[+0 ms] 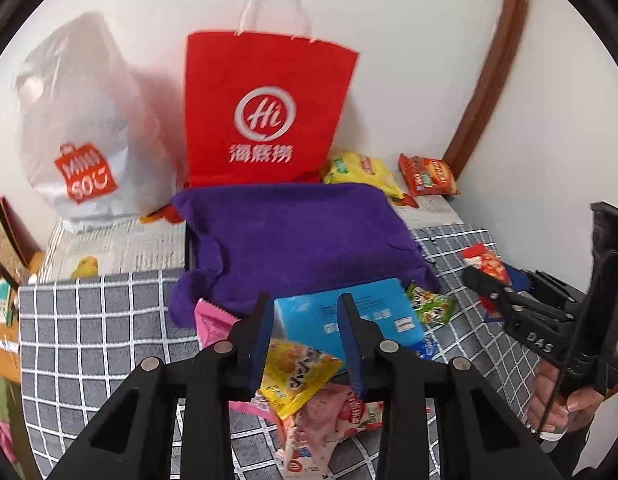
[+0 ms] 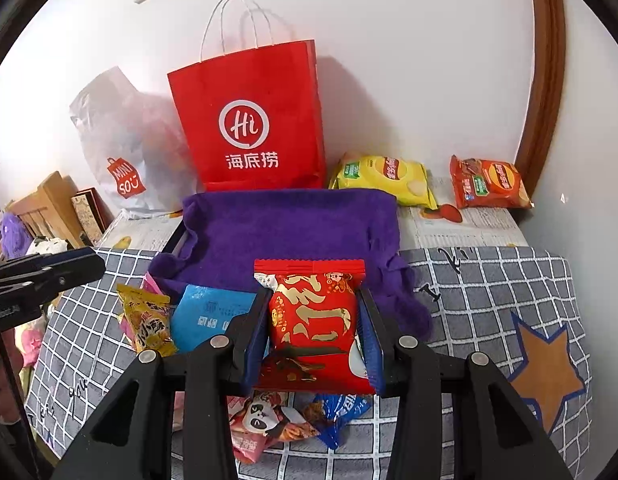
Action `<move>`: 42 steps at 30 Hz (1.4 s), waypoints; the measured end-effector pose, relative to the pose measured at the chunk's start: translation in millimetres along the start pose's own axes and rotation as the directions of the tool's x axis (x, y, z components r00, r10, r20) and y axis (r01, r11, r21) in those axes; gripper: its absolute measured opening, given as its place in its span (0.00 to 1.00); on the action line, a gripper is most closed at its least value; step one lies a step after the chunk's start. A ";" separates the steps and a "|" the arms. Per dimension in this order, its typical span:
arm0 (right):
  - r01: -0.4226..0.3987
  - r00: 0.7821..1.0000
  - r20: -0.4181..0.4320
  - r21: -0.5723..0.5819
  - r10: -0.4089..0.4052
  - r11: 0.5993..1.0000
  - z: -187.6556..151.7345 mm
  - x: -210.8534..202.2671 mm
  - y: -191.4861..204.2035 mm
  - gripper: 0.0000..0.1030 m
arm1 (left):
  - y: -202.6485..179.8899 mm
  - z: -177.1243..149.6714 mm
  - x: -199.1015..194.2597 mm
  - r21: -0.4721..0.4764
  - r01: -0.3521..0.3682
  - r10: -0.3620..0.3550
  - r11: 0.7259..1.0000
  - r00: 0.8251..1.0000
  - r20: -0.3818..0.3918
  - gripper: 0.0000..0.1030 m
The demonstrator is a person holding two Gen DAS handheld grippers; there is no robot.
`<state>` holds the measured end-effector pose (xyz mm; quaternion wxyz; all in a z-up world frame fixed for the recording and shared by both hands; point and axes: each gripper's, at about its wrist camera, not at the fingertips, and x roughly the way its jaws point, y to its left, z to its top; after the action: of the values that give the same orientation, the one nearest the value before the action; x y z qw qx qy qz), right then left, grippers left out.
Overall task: Organize snacks
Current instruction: 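Carry the red packet in the right tool while the left tool carries the yellow bag to the purple towel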
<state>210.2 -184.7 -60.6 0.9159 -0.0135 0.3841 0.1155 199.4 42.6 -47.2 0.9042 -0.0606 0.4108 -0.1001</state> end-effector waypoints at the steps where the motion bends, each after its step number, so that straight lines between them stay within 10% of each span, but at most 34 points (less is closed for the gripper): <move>1: 0.000 1.000 -0.004 -0.002 0.000 1.000 -0.4 2.2 0.3 0.40 | 4.1 -1.5 4.9 -0.011 -0.007 0.007 1.000 1.000 -0.017 0.30; 5: -0.010 1.000 -0.017 0.001 0.010 1.000 -3.8 8.9 0.1 0.40 | 13.2 -10.2 16.3 -0.043 0.001 -0.003 0.999 0.999 -0.052 0.65; 10: -0.007 0.999 -0.040 0.002 0.007 1.000 -11.0 19.3 0.0 0.40 | 15.6 -25.0 30.8 -0.065 0.007 -0.013 0.998 0.996 -0.083 0.74; 22: 0.018 0.996 -0.087 0.036 -0.014 0.999 -27.5 35.7 -11.2 0.40 | 18.1 -42.0 69.2 -0.107 0.022 -0.037 0.994 0.989 -0.144 0.71; 29: 0.029 0.995 -0.093 0.054 -0.024 0.998 -30.7 36.7 -16.4 0.40 | 18.0 -40.6 67.9 -0.086 0.037 -0.048 0.996 0.990 -0.130 0.37; 42: 0.013 0.998 -0.056 0.034 -0.011 0.999 -23.9 20.9 -5.7 0.40 | 13.4 -37.2 27.1 -0.056 0.060 -0.063 0.997 0.997 -0.053 0.32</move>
<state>208.9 -188.7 -92.6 0.9056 -0.0035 0.4115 0.1029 190.5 48.4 -93.9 0.8871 -0.0952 0.4359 -0.1181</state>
